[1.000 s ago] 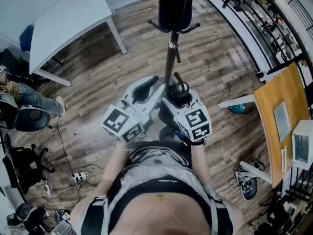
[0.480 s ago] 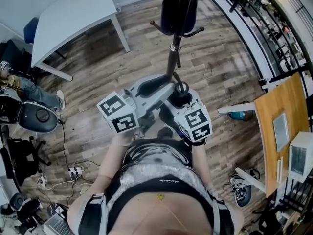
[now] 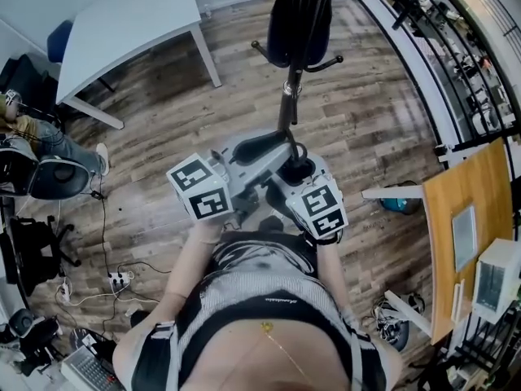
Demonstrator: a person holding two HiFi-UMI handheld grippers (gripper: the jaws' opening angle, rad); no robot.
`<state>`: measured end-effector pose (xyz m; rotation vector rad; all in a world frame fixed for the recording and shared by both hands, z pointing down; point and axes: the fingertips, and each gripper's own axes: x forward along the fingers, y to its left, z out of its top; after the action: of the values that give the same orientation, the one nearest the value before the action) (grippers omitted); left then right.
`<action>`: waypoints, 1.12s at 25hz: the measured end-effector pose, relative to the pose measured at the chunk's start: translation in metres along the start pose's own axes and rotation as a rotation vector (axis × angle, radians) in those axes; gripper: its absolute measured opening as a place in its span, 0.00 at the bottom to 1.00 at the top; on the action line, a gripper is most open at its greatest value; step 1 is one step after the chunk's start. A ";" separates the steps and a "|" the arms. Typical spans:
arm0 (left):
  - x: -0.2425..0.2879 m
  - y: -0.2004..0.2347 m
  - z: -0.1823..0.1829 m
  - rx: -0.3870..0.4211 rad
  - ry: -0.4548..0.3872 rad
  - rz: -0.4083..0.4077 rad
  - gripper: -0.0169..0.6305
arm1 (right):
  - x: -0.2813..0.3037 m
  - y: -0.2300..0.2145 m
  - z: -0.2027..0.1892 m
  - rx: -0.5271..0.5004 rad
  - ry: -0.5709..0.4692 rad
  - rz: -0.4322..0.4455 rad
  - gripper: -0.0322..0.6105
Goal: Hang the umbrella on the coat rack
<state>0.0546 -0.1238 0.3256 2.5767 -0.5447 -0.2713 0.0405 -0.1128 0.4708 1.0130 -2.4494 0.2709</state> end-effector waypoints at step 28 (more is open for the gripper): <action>0.001 0.063 -0.042 0.117 0.026 0.312 0.16 | 0.043 -0.027 -0.063 0.024 0.121 0.182 0.42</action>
<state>0.0473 -0.1571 0.3937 2.5524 -0.9639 -0.1006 0.0544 -0.1362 0.5468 0.7612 -2.4350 0.4102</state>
